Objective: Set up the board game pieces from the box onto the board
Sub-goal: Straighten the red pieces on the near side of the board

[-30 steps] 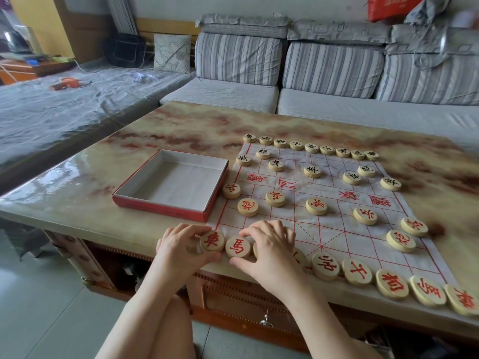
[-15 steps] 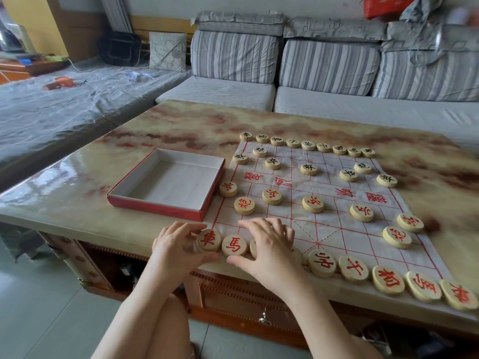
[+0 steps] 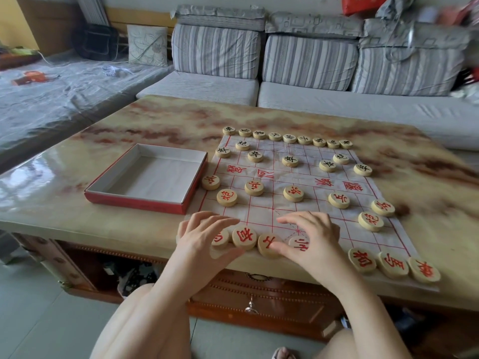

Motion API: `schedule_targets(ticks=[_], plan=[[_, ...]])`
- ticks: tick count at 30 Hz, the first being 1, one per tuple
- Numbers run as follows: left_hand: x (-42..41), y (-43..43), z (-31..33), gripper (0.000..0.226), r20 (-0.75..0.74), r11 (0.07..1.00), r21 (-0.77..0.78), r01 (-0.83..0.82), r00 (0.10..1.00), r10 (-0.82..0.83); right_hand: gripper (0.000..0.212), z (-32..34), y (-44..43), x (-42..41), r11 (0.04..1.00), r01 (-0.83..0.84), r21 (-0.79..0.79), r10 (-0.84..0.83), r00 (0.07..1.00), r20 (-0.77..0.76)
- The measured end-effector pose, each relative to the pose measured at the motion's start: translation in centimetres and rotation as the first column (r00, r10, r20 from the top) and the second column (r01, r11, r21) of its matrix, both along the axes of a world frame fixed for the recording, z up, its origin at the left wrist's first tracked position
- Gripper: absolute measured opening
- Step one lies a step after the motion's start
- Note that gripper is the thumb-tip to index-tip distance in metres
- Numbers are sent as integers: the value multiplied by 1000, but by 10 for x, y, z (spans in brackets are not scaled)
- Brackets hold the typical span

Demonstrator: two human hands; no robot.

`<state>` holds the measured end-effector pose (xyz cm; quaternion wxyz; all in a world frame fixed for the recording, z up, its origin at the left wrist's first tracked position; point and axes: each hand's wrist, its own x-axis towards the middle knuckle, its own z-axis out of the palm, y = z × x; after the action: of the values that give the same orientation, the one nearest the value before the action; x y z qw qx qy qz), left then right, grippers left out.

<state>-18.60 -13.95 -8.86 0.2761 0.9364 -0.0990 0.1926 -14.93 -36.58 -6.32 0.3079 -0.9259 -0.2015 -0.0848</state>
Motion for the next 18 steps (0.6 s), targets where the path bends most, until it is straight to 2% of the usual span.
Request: schedule_targets(ticks=[5,11,14,18], plan=[[4,-20,0,49,15,1000,23,-6,1000,6,51,-9,6,-1,993,-30,-118,33,999,20],[6,-26,-4,54,6,990,69,-126,992,126,64,-15,12,3,971,43,-236,-24,996,84],[8,-26,-5,54,-18,989,71,-129,991,130,58,-16,12,3,971,36,-237,-22,998,64],[7,-24,-6,42,13,993,43,-106,994,105,43,-15,12,3,976,24,-215,-16,999,37]])
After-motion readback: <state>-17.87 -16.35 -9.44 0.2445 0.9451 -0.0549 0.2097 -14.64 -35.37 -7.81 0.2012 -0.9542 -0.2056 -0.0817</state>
